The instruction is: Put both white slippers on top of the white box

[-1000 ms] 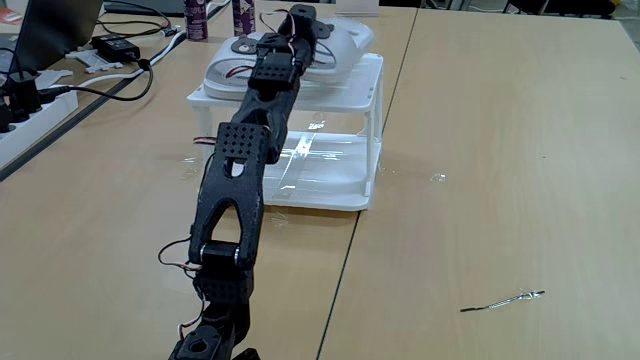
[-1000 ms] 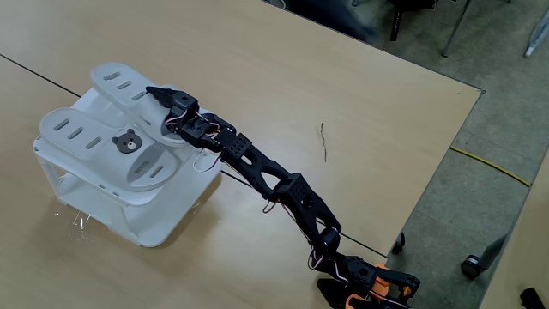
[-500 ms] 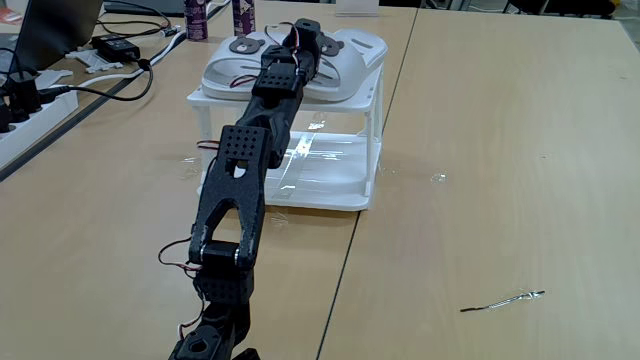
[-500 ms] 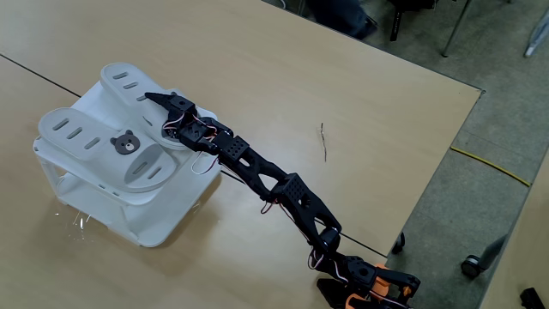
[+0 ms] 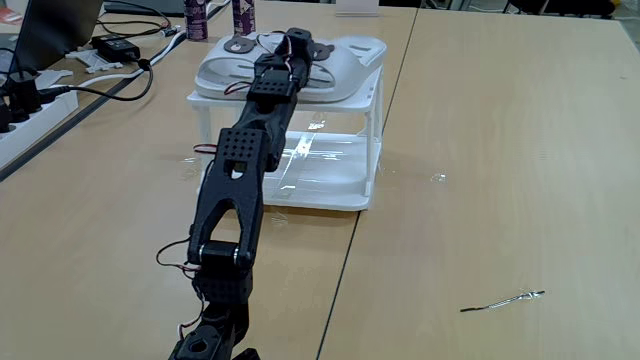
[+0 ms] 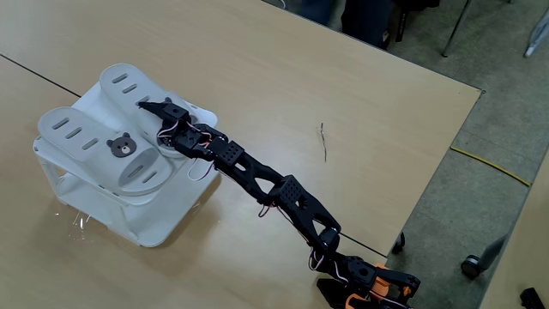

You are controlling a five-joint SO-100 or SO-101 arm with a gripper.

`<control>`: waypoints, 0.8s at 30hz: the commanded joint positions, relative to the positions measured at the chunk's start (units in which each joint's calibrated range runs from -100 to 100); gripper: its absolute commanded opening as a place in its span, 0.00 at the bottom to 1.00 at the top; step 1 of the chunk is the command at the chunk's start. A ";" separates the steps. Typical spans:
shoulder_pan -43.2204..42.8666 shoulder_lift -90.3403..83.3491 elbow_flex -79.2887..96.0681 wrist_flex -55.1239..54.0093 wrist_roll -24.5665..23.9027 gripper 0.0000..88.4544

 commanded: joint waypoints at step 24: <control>-1.15 -11.15 2.24 0.17 0.42 0.30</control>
